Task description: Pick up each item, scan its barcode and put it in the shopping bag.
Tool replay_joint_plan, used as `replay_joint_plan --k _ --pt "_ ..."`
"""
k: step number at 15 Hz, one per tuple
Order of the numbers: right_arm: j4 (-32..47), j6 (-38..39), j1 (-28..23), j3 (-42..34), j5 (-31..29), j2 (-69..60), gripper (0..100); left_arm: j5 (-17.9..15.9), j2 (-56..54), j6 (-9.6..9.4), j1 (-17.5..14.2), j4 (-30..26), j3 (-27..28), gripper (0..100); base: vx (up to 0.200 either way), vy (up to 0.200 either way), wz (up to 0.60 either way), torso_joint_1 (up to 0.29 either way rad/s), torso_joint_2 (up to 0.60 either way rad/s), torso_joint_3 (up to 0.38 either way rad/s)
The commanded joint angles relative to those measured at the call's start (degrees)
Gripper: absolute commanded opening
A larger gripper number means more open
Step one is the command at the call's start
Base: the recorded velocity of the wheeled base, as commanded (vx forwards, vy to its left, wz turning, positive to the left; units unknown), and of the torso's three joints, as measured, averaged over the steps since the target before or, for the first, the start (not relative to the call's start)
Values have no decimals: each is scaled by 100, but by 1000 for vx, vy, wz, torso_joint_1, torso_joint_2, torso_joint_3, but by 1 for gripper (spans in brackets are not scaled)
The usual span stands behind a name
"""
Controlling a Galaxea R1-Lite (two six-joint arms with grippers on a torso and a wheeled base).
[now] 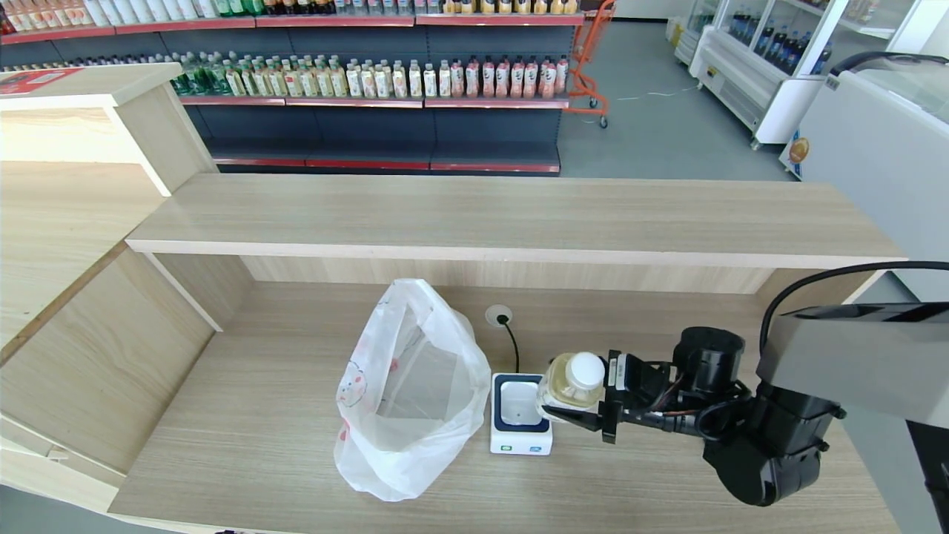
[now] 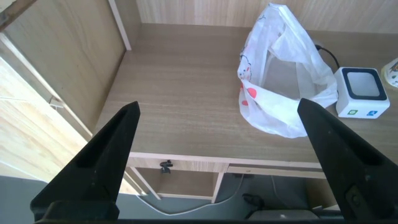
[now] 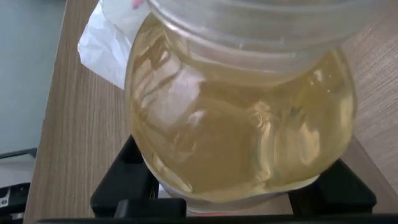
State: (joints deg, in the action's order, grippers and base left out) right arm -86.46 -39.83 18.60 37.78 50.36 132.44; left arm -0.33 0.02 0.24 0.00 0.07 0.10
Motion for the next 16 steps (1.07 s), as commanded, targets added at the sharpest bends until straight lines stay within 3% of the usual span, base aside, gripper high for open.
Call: replay_joint_plan --k 1,5,16 --pt "-3 -52 3 265 106 159 0 -2 -2 2 0 1 -1 100 0 0 0 0 0 0" --pt "-354 -157 21 696 194 616 0 -2 -2 2 0 1 -1 100 0 0 0 0 0 0" --pt "-354 -254 29 2111 1055 1469 0 -2 -2 2 0 1 -1 100 0 0 0 0 0 0"
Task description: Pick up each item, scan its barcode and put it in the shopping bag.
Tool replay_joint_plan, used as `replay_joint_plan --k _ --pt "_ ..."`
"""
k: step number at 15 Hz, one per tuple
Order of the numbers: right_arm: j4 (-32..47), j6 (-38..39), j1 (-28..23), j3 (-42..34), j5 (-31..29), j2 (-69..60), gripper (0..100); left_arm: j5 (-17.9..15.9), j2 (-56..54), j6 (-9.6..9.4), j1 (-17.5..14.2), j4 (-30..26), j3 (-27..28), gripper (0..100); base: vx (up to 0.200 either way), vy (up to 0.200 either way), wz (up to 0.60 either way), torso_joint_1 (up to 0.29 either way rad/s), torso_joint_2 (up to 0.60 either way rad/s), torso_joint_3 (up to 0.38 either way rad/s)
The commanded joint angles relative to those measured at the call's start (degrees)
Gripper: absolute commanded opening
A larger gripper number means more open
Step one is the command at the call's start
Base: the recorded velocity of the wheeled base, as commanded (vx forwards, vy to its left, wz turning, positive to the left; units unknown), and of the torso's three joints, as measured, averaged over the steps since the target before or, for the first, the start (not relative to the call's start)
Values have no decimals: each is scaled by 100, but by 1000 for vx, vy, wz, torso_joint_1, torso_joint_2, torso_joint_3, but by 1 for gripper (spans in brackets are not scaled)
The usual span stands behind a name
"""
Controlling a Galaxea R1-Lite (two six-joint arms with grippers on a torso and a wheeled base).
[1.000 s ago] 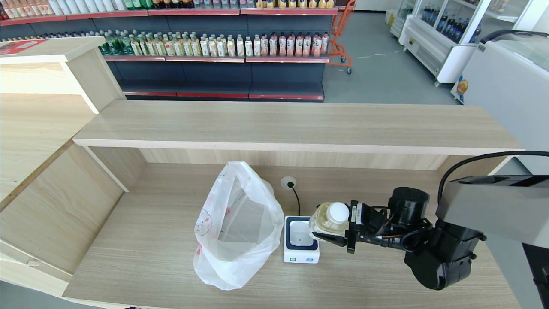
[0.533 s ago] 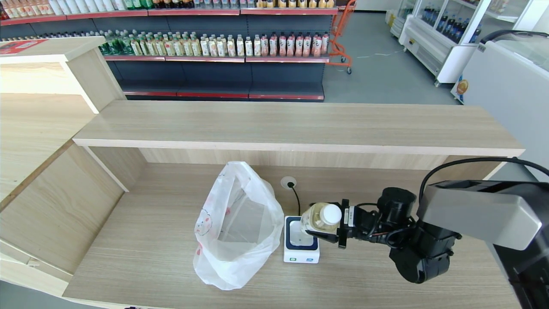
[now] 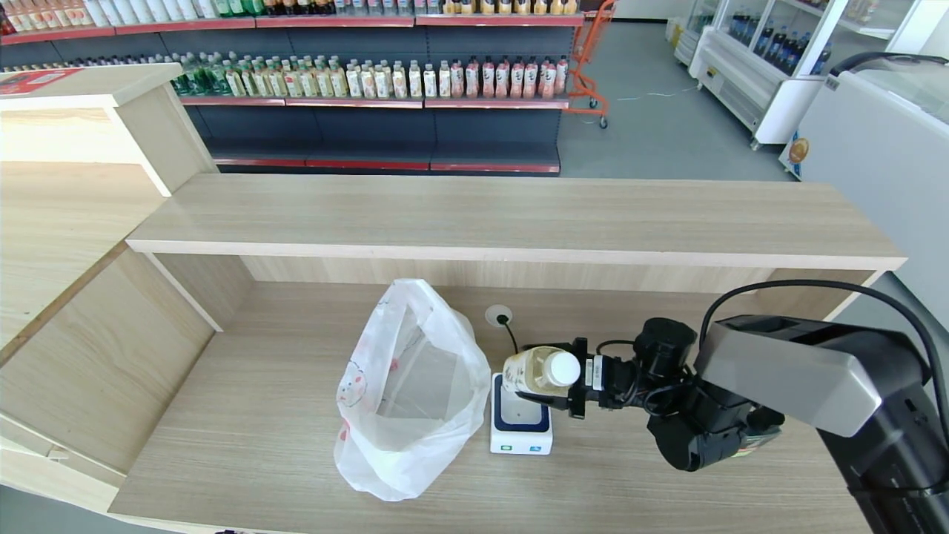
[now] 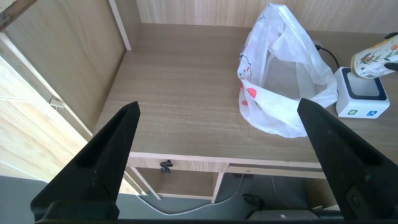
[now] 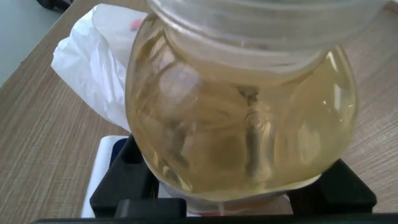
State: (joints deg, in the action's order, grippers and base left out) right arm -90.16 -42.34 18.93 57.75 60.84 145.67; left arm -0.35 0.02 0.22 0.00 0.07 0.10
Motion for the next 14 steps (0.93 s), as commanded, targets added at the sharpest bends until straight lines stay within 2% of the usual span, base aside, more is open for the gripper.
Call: replay_joint_plan --k 1,12,14 --pt "16 -11 -12 149 15 164 0 0 -2 4 0 1 -1 100 0 0 0 0 0 0" --pt "16 24 -12 202 15 129 0 0 -2 4 0 1 -1 100 0 0 0 0 0 0" --pt "16 226 -30 26 -2 -135 0 0 -2 4 0 1 -1 100 0 0 0 0 0 0"
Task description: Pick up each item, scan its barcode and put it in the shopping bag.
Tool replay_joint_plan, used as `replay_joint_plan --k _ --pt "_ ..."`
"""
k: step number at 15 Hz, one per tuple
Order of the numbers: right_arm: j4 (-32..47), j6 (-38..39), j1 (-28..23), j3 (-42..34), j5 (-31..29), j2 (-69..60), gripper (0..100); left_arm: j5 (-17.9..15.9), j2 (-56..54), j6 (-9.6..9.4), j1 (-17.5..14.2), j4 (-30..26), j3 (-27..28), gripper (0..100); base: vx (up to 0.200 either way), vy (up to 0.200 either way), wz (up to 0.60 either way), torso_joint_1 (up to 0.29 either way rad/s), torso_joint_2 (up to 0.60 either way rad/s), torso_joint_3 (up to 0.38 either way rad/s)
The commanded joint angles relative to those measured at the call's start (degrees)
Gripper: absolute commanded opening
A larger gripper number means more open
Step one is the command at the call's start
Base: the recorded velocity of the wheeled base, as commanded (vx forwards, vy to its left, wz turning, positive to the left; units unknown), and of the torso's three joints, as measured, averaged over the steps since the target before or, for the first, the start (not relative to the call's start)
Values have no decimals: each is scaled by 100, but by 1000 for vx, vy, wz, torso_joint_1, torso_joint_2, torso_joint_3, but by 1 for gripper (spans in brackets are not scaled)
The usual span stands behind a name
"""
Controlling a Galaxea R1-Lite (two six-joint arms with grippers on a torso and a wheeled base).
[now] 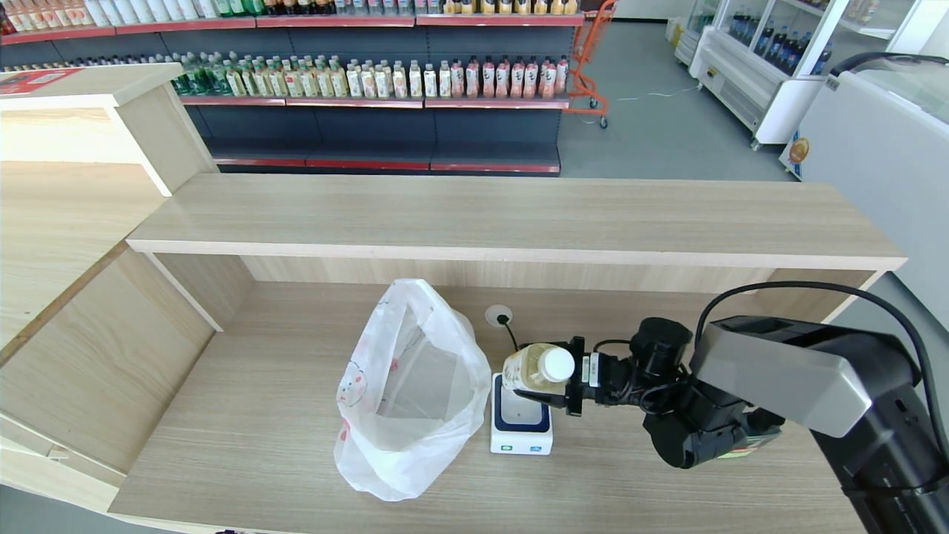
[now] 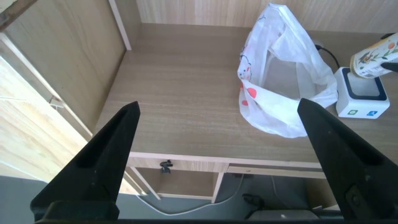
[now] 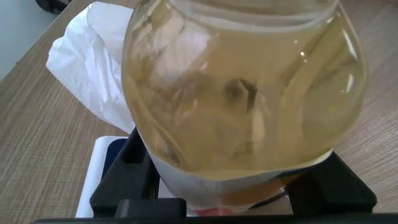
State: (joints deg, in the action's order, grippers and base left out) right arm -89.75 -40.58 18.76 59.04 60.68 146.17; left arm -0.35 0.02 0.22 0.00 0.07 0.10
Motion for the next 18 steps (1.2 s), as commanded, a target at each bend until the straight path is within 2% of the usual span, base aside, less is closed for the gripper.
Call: replay_joint_plan --k 1,3,5,6,8,11,15,18 --pt "-25 244 -39 -349 14 -431 0 0 -2 4 0 1 -1 100 0 0 0 0 0 0" --pt "-25 727 -250 -1369 -197 -1240 0 0 -2 4 0 1 -1 100 0 0 0 0 0 0" --pt "-25 1378 -356 -1966 -531 -1890 0 0 -2 4 0 1 -1 100 0 0 0 0 0 0" --pt "-25 1843 -347 -2274 -892 -2250 0 0 -2 4 0 1 -1 100 0 0 0 0 0 0" --pt "-25 3127 -48 -2951 -2175 -2971 0 0 -2 4 0 1 -1 100 0 0 0 0 0 0" --pt "-25 4129 101 -3258 -3309 -3270 0 0 -2 4 0 1 -1 100 0 0 0 0 0 0" --pt "-25 5095 93 -4234 -3880 -3771 0 0 -2 4 0 1 -1 100 0 0 0 0 0 0" --pt "-25 5333 66 -4955 -3889 -4210 0 0 -2 4 0 1 -1 100 0 0 0 0 0 0"
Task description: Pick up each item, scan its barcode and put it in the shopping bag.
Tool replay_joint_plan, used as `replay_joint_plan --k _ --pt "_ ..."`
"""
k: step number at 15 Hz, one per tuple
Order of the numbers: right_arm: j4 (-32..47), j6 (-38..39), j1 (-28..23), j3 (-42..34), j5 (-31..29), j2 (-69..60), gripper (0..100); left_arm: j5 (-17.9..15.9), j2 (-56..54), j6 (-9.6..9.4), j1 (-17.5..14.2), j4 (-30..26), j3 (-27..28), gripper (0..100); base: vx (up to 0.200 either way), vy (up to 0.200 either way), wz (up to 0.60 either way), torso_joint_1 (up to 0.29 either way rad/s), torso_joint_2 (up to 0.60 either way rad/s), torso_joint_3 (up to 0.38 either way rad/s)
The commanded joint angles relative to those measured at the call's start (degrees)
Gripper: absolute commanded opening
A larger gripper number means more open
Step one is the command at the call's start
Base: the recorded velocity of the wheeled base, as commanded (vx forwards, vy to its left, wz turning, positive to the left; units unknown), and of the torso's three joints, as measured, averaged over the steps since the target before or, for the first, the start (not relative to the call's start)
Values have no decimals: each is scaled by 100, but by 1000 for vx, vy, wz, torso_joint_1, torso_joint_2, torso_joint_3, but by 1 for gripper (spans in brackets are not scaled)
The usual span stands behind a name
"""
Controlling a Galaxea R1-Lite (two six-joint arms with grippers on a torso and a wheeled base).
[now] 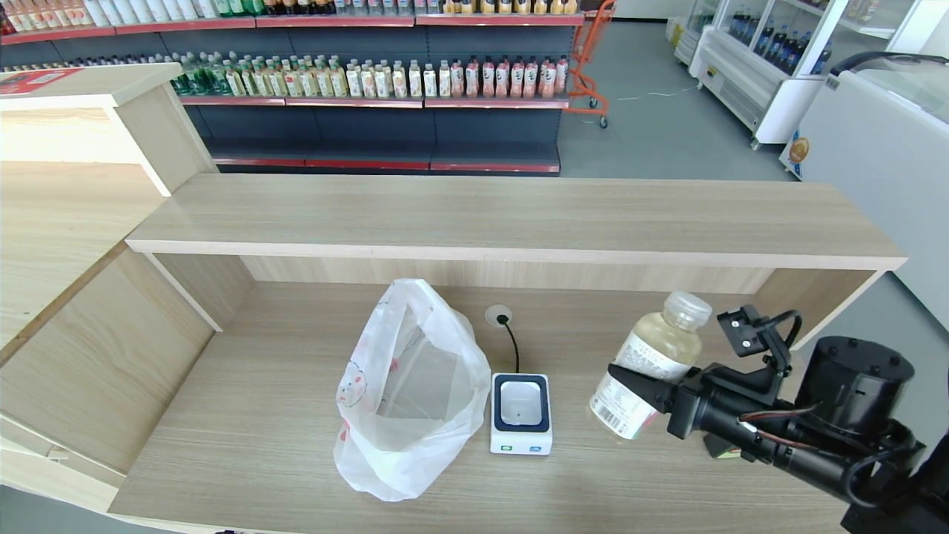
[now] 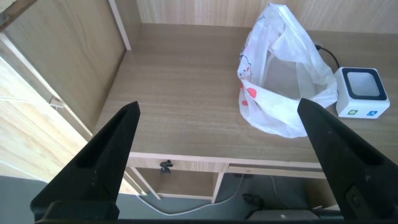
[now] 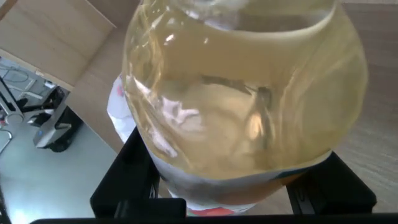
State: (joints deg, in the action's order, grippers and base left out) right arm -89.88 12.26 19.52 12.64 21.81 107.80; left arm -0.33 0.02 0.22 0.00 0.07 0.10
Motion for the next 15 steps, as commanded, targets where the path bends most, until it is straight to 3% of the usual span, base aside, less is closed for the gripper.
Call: replay_joint_plan --k 1,5,15 --pt "-12 101 -9 -526 -1 -523 0 -2 -2 4 0 1 -1 100 0 0 0 0 0 0" --pt "-12 189 -9 -781 -1 -831 0 -2 -2 -13 0 1 -1 100 0 0 0 0 0 0" --pt "524 575 175 -543 -1 -1024 0 -2 -2 -4 0 -7 -1 100 0 200 0 2 2 2"
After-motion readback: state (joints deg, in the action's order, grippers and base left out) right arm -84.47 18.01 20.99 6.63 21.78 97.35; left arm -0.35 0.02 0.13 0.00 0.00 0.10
